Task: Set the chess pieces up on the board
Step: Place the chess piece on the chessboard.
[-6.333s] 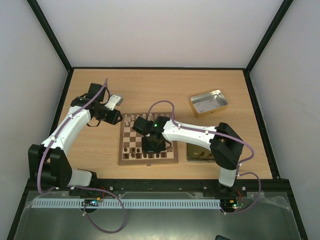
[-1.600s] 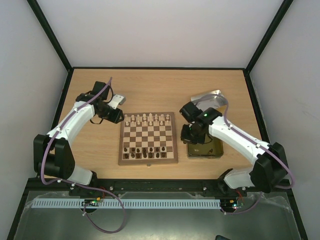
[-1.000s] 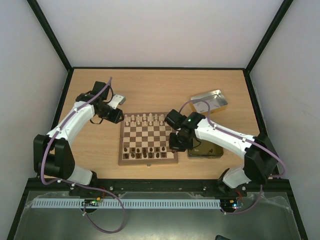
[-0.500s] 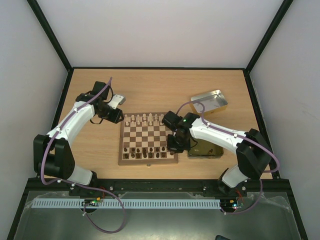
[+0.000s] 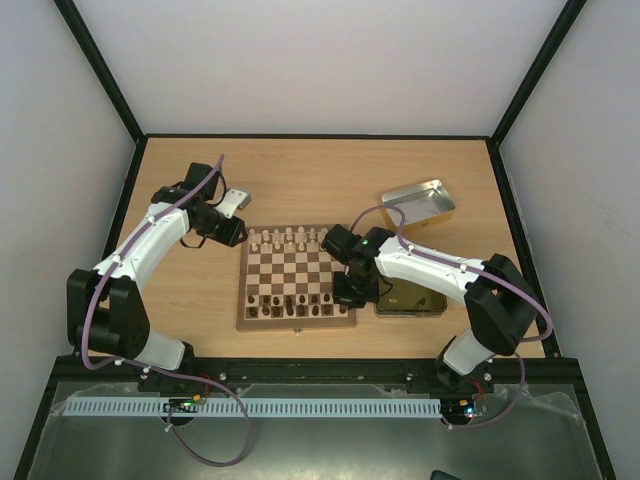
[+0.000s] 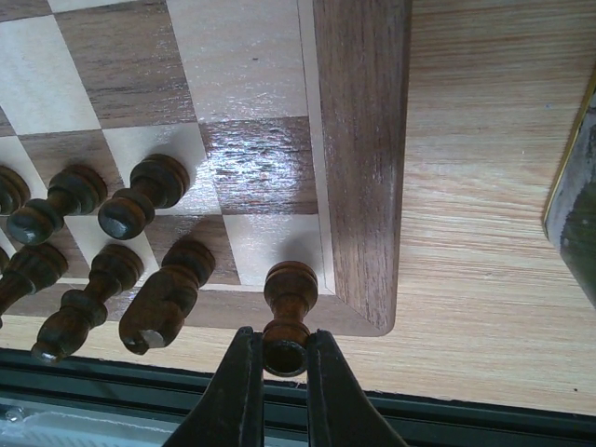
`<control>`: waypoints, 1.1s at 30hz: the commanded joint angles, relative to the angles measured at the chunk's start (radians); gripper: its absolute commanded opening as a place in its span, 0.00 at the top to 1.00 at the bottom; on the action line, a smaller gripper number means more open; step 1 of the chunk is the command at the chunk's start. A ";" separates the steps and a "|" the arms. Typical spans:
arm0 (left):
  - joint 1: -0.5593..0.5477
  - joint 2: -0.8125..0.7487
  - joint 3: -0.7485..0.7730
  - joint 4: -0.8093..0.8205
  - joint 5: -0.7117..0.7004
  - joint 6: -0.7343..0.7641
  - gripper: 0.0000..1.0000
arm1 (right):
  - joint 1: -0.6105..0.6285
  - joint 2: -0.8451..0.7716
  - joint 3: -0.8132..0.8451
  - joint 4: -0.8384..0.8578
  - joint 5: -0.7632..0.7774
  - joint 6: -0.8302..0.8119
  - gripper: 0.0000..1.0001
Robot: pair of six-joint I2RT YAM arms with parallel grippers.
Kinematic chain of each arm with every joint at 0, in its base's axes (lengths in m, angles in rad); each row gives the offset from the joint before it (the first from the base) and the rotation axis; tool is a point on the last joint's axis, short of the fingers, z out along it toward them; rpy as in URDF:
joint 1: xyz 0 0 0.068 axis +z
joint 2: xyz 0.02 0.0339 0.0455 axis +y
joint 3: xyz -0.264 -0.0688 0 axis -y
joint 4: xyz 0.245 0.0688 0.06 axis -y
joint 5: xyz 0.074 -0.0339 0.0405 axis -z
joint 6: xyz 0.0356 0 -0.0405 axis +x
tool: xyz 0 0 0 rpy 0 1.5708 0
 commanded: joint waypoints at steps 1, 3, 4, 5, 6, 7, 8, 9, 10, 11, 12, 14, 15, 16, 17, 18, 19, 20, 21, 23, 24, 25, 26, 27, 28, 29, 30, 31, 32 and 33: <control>-0.006 -0.028 -0.001 0.000 -0.004 0.011 0.67 | 0.007 0.008 -0.013 0.011 -0.001 -0.011 0.97; -0.006 -0.028 -0.004 0.002 -0.004 0.011 0.67 | 0.008 0.011 -0.016 0.015 -0.004 -0.011 0.97; -0.006 -0.028 -0.004 0.002 -0.004 0.011 0.67 | 0.008 0.010 -0.015 0.017 -0.004 -0.010 0.97; -0.006 -0.029 -0.005 0.002 -0.004 0.011 0.67 | 0.008 0.012 -0.015 0.018 -0.004 -0.010 0.97; -0.006 -0.030 -0.006 0.002 -0.004 0.011 0.67 | 0.008 0.013 -0.014 0.019 -0.005 -0.009 0.97; -0.005 -0.030 -0.005 0.002 -0.004 0.011 0.67 | 0.009 0.014 -0.013 0.021 -0.005 -0.009 0.96; -0.005 -0.031 -0.006 0.002 -0.004 0.011 0.67 | 0.009 0.014 -0.014 0.021 -0.005 -0.009 0.95; -0.006 -0.033 -0.007 0.002 -0.004 0.011 0.67 | 0.009 0.016 -0.014 0.021 -0.004 -0.009 0.93; -0.006 -0.035 -0.007 0.002 -0.004 0.011 0.67 | 0.009 0.016 -0.014 0.020 -0.002 -0.009 0.92; -0.006 -0.036 -0.009 0.001 -0.004 0.011 0.67 | 0.010 0.017 -0.013 0.018 0.001 -0.008 0.92; -0.006 -0.037 -0.009 0.002 -0.004 0.011 0.67 | 0.009 0.018 -0.012 0.017 0.001 -0.009 0.90; -0.005 -0.039 -0.010 0.002 -0.005 0.011 0.67 | 0.010 0.018 -0.012 0.016 0.003 -0.009 0.87; -0.006 -0.039 -0.011 0.002 -0.005 0.011 0.67 | 0.009 0.018 -0.012 0.016 0.002 -0.009 0.87; -0.006 -0.039 -0.012 0.002 -0.005 0.010 0.67 | 0.011 0.017 -0.012 0.018 0.003 -0.009 0.87; -0.006 -0.040 -0.012 0.002 -0.005 0.011 0.67 | 0.011 0.018 -0.011 0.017 0.003 -0.009 0.87; -0.006 -0.040 -0.012 0.002 -0.006 0.010 0.67 | 0.011 0.017 -0.011 0.016 0.002 -0.009 0.87; -0.006 -0.040 -0.012 0.002 -0.006 0.011 0.67 | 0.012 0.017 -0.011 0.018 0.002 -0.009 0.87; -0.006 -0.039 -0.012 0.002 -0.005 0.011 0.67 | 0.012 0.018 -0.012 0.018 0.000 -0.008 0.86; -0.006 -0.039 -0.013 0.003 -0.006 0.010 0.67 | 0.013 0.017 -0.012 0.018 0.000 -0.009 0.85; -0.006 -0.038 -0.013 0.002 -0.005 0.010 0.67 | 0.014 0.018 -0.012 0.022 -0.003 -0.010 0.85; -0.005 -0.038 -0.012 0.003 -0.006 0.010 0.67 | 0.014 0.019 -0.011 0.023 -0.005 -0.010 0.84; -0.006 -0.037 -0.012 0.003 -0.005 0.010 0.67 | 0.015 0.019 -0.009 0.024 -0.006 -0.011 0.84; -0.006 -0.037 -0.012 0.003 -0.005 0.010 0.67 | 0.016 0.021 -0.008 0.025 -0.009 -0.012 0.84; -0.006 -0.036 -0.012 0.003 -0.006 0.011 0.67 | 0.016 0.021 -0.005 0.024 -0.009 -0.012 0.84; -0.006 -0.035 -0.012 0.003 -0.005 0.011 0.67 | 0.017 0.022 -0.003 0.024 -0.009 -0.012 0.84; -0.005 -0.034 -0.011 0.003 -0.005 0.011 0.67 | 0.016 0.022 0.000 0.024 -0.011 -0.014 0.83; -0.005 -0.033 -0.012 0.003 -0.005 0.012 0.67 | 0.017 0.022 0.003 0.024 -0.011 -0.013 0.83; -0.006 -0.033 -0.011 0.003 -0.006 0.011 0.67 | 0.017 0.021 0.006 0.023 -0.011 -0.014 0.82; -0.006 -0.033 -0.010 0.003 -0.005 0.011 0.67 | 0.016 0.021 0.008 0.021 -0.011 -0.015 0.82; -0.006 -0.033 -0.008 0.003 -0.005 0.011 0.67 | 0.017 0.022 0.009 0.022 -0.011 -0.015 0.82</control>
